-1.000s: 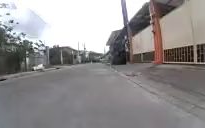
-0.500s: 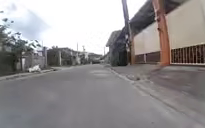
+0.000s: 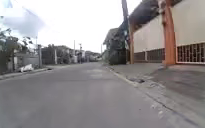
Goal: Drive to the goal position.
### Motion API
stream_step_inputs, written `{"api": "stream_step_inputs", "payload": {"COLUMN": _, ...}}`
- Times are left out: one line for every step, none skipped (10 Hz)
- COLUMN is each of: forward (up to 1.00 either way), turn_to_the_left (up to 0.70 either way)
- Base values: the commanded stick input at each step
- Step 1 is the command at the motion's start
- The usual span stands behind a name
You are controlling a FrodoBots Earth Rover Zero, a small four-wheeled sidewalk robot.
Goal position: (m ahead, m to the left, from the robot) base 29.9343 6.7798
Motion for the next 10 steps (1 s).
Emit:
{"api": "stream_step_inputs", "payload": {"forward": 1.0, "turn_to_the_left": 0.06}}
{"api": "stream_step_inputs", "payload": {"forward": 1.0, "turn_to_the_left": 0.06}}
{"api": "stream_step_inputs", "payload": {"forward": 1.0, "turn_to_the_left": 0.06}}
{"api": "stream_step_inputs", "payload": {"forward": 1.0, "turn_to_the_left": 0.06}}
{"api": "stream_step_inputs", "payload": {"forward": 1.0, "turn_to_the_left": 0.06}}
{"api": "stream_step_inputs", "payload": {"forward": 1.0, "turn_to_the_left": 0.06}}
{"api": "stream_step_inputs", "payload": {"forward": 1.0, "turn_to_the_left": 0.06}}
{"api": "stream_step_inputs", "payload": {"forward": 1.0, "turn_to_the_left": 0.06}}
{"api": "stream_step_inputs", "payload": {"forward": 1.0, "turn_to_the_left": 0.06}}
{"api": "stream_step_inputs", "payload": {"forward": 1.0, "turn_to_the_left": 0.06}}
